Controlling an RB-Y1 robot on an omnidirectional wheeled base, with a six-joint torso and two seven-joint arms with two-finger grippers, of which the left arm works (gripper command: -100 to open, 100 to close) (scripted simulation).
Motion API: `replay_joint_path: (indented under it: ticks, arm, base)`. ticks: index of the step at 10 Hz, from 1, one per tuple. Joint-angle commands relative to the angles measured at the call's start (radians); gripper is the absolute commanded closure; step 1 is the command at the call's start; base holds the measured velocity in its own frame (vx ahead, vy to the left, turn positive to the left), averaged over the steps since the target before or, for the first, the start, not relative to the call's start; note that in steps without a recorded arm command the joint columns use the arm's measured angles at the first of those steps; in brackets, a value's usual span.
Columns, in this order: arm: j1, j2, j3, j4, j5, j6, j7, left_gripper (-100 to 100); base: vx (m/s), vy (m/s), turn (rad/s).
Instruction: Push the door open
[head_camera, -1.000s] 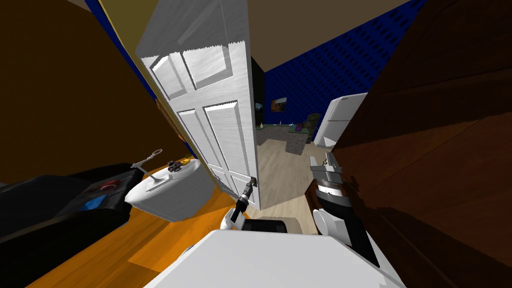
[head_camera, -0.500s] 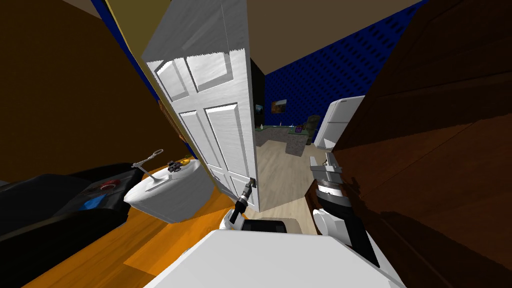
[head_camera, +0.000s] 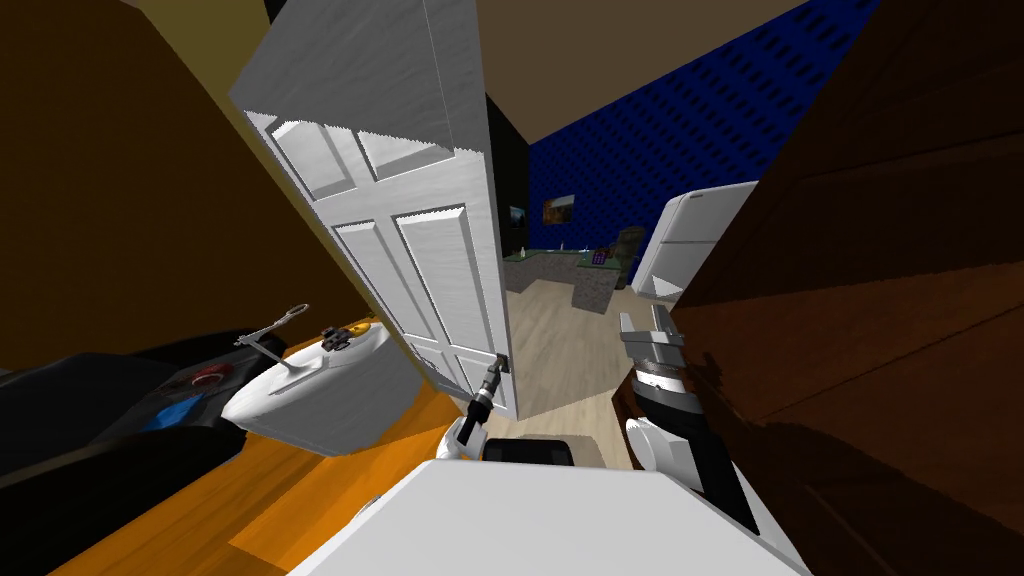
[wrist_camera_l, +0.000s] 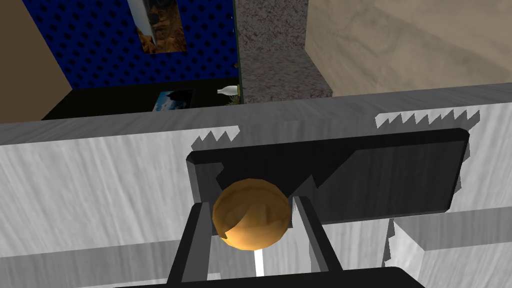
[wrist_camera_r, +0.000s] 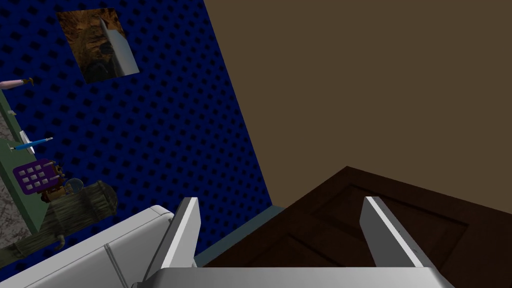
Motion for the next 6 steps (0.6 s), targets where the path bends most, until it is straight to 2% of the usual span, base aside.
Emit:
replay_joint_path:
  ticks: [1,3,6]
  arm:
    - [-0.022,0.008,0.023,0.032,0.010,-0.016,-0.005,100]
    - [-0.026,0.013,0.049,0.037,0.022,-0.015,-0.016,100]
    - [-0.026,0.013,0.049,0.037,0.022,-0.015,-0.016,100]
  base:
    - [0.129,-0.067,0.033]
    - [0.143,-0.058,0.024]
    - [0.065,-0.018,0.040]
